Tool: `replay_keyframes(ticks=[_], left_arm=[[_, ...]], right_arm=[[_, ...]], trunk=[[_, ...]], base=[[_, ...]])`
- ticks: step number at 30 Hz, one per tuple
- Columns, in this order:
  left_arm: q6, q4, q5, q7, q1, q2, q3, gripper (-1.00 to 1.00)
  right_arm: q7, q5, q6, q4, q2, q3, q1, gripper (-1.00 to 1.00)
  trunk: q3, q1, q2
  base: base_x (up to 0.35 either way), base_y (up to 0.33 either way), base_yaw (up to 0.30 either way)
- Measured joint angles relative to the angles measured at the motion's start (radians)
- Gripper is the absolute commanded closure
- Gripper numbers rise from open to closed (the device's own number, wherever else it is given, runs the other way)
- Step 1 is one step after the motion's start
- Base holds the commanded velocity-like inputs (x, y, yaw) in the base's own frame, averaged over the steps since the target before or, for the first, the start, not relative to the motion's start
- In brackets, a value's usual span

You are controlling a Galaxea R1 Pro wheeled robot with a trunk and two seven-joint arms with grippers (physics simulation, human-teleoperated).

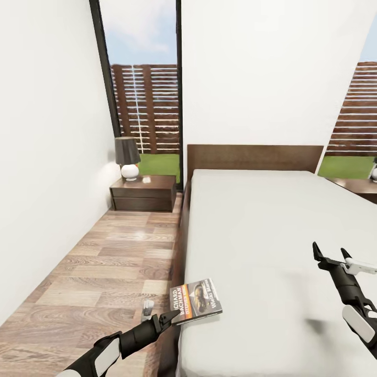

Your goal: In the bedroom, move the book from the bed onto either nightstand, and place the two sandals side by side next to the bed.

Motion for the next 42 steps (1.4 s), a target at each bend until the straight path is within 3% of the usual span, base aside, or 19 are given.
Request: replay_keyframes(ticks=[22,23,42], left_arm=[[0.000,-0.001,0.000,0.000,0.000,0.000,0.000,-1.00],[0.000,0.000,0.000,0.000,0.000,0.000,0.000,1.00],[0.002,-0.001,0.002,0.000,0.000,-0.001,0.001,1.00]], right_arm=[[0.001,0.000,0.000,0.000,0.000,0.000,0.000,-1.00],[0.001,0.000,0.000,0.000,0.000,0.000,0.000,-1.00],[0.001,0.000,-0.001,0.000,0.000,0.000,0.000,-1.00]], trunk=[[0.000,0.000,0.000],[0.000,0.000,0.000],[0.000,0.000,0.000]], base=[[0.000,-0.001,0.000],[0.000,0.000,0.000],[0.000,0.000,0.000]])
